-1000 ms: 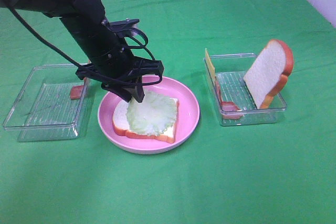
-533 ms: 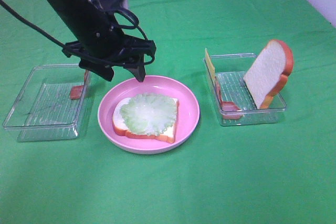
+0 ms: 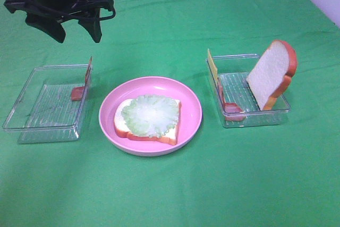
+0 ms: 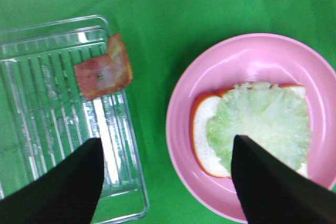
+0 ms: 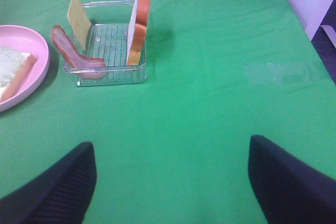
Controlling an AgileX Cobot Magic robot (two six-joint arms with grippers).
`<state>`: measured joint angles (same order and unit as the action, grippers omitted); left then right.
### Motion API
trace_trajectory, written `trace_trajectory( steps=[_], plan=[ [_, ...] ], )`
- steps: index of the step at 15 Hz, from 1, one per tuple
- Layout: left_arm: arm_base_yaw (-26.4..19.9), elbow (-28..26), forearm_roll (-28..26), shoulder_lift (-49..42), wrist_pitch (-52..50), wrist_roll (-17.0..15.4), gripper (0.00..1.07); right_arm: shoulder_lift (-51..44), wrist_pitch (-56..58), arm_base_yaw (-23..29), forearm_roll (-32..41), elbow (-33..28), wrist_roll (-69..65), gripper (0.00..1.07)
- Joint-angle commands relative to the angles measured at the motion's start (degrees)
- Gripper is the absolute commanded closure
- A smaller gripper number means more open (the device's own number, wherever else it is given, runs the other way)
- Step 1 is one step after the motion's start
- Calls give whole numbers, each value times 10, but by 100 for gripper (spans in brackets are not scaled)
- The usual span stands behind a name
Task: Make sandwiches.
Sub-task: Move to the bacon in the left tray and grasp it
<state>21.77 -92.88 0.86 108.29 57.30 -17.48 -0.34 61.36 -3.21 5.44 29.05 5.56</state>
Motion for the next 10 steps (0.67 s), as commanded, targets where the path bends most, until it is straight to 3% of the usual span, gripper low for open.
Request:
trace_trajectory(
  steps=[1,7,10],
  plan=[
    [-1,-3,39,11,7,-33,40,-6,-6,-3,-2,-1,6,32],
    [-1,-3,76,92,-25,-77,41,-6,-6,-3,-2,-1,6,32],
    [-1,-2,76,111,-68,-81,41,-6,-6,-3,-2,-1,6,32]
  ],
)
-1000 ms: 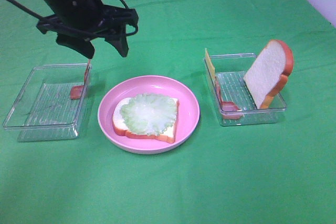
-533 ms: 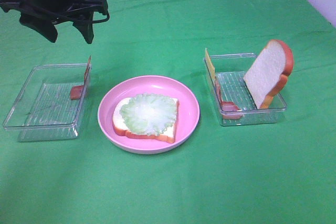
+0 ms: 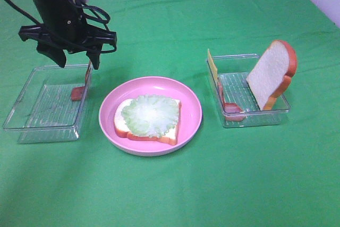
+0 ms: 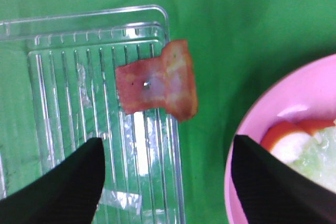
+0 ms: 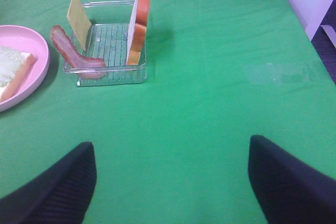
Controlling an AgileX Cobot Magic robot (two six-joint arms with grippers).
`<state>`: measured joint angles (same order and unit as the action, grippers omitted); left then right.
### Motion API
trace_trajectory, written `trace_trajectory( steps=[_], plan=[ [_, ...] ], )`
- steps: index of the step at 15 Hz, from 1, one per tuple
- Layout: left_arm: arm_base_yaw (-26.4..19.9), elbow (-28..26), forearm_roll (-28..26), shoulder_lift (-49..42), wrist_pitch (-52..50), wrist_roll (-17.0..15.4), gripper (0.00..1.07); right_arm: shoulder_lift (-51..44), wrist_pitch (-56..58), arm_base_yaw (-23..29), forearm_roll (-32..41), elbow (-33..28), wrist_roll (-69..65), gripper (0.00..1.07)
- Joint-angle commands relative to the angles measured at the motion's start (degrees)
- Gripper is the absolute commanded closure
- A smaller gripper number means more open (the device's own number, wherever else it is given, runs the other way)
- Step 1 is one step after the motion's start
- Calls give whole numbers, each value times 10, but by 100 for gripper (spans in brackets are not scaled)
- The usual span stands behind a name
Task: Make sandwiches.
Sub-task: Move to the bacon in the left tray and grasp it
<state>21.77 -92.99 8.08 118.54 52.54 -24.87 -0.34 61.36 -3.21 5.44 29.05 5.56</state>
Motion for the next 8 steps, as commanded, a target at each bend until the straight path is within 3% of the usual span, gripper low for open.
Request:
trace_trajectory(
  steps=[1,8],
  plan=[
    [-1,-1,5,15,-26,-8,41,-6,-6,-3,-2,-1,6,32],
    [-1,-1,11,35,-60,-8,48,-6,-6,-3,-2,-1,6,32]
  ],
)
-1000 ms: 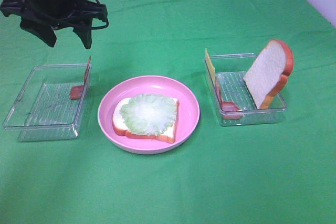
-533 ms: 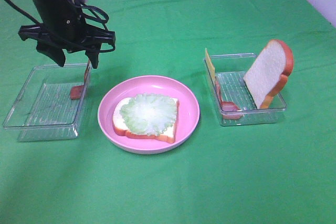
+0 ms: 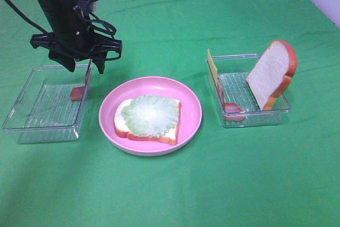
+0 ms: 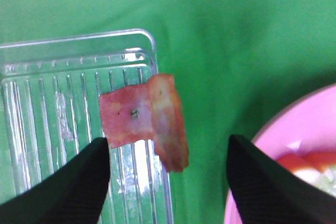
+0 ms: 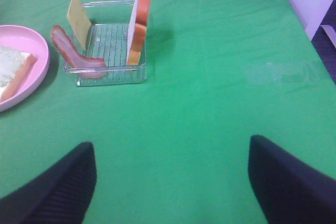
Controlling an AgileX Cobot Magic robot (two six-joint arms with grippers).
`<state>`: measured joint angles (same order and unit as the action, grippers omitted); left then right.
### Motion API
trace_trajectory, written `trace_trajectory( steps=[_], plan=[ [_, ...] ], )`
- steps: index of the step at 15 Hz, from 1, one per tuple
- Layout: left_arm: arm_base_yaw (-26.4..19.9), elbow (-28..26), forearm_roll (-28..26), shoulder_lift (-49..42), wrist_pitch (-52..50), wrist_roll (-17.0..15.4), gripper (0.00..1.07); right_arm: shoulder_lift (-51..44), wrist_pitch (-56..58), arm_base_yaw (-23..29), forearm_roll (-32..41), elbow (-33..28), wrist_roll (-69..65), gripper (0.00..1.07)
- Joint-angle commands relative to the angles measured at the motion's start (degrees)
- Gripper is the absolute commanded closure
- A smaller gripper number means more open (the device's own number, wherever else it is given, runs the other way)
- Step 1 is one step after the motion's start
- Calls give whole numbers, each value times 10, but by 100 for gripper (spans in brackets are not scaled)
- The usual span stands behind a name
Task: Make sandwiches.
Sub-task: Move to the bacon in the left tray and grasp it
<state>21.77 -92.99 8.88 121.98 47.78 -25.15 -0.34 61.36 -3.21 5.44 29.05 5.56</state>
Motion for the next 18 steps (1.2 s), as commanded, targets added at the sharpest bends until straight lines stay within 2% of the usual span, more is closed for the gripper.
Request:
trace_trajectory(
  steps=[1,8,14,15,16,18],
  plan=[
    [-1,-1,3,1,-20,-5,48,-6,-6,-3,-2,-1,6,32],
    [-1,-1,14,11,-26,-5,51,-6,-6,-3,-2,-1,6,32],
    [-1,-1,19,11,-36,-5,82,-6,-6,-3,-2,-1,6,32],
    [-1,-1,21,11,-37,-3,89,-6,-6,-3,-2,-1,6,32],
    [-1,-1,29,11,-38,-3,105,-6,-6,-3,-2,-1,6,32],
    [-1,-1,30,11,-36,-3,107,-6,-6,-3,-2,-1,6,32]
  ],
)
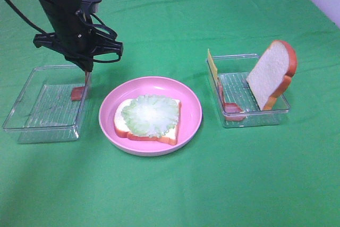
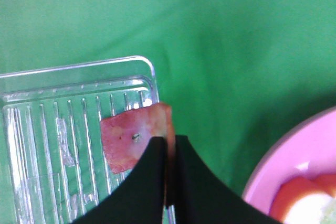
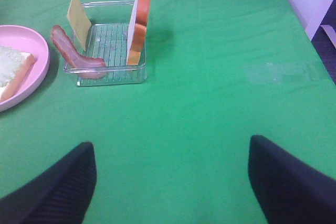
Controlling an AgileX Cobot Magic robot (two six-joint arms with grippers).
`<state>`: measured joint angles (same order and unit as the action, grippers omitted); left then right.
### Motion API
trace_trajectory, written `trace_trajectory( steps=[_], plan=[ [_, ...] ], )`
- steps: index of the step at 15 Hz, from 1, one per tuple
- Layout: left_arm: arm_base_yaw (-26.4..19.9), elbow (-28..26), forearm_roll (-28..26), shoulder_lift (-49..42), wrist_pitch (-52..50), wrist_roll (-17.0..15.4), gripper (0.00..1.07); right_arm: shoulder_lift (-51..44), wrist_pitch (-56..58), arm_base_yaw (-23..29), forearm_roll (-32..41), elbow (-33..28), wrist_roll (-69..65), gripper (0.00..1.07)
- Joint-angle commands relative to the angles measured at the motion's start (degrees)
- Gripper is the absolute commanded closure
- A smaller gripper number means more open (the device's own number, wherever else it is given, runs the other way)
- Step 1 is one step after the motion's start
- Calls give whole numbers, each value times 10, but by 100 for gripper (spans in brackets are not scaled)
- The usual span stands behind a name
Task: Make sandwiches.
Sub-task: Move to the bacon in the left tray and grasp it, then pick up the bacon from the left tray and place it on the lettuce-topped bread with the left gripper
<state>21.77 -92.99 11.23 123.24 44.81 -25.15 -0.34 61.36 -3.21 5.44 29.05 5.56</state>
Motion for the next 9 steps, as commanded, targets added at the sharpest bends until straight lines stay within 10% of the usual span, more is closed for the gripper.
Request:
trace_trajectory(
  steps=[1,6,9],
  plan=[
    [-1,-1,6,-3,-1,-3,107,-6,-6,-3,-2,-1,6,32],
    [-1,-1,-10,-67,50,2,107,-6,-6,-3,-2,-1,6,32],
    [1,-1,-143,-122,54,68,107,-6,-6,-3,-2,-1,6,32]
  ],
)
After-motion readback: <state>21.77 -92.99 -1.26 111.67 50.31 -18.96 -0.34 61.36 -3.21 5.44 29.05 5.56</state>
